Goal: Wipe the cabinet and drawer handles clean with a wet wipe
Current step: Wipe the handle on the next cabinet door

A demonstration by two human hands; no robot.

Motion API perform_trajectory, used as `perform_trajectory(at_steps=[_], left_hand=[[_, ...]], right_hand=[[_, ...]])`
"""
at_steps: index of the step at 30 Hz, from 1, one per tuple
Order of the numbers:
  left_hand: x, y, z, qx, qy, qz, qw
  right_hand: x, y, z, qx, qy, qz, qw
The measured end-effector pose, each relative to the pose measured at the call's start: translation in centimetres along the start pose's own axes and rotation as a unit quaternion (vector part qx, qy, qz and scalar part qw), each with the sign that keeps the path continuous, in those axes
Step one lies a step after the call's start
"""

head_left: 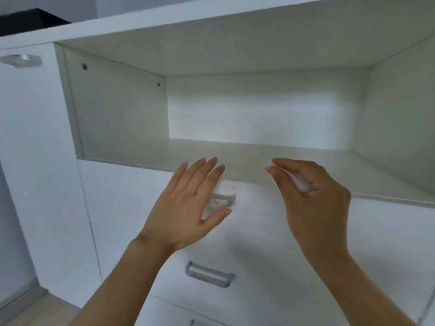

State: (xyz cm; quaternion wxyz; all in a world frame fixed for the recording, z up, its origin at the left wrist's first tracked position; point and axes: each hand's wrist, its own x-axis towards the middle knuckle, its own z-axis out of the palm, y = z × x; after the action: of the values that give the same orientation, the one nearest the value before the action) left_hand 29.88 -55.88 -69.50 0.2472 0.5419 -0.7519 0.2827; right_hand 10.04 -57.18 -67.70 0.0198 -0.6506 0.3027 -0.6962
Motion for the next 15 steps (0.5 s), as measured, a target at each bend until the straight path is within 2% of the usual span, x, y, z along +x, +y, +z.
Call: perform_trajectory(at_steps=[3, 6, 11, 15], left_hand=[[-1.7, -5.4, 1.9, 0.007, -0.021, -0.003, 1.000], [-2.1, -9.0, 3.9, 0.002, -0.006, 0.014, 1.000], [-1.5, -11.3, 6.8, -0.045, 0.107, 0.076, 0.990], [-1.0, -11.6, 8.2, -0.087, 0.186, 0.094, 0.974]], right_hand=[[-2.4, -0.5, 3.9, 0.004, -0.007, 0.044, 0.999], [-3.9, -1.0, 6.9, 0.016, 0.019, 0.094, 0.995], [-4.7, -1.6, 9.8, 0.011, 0.083, 0.129, 0.988], [-4.1, -2.3, 11.0, -0.010, 0.131, 0.148, 0.980]])
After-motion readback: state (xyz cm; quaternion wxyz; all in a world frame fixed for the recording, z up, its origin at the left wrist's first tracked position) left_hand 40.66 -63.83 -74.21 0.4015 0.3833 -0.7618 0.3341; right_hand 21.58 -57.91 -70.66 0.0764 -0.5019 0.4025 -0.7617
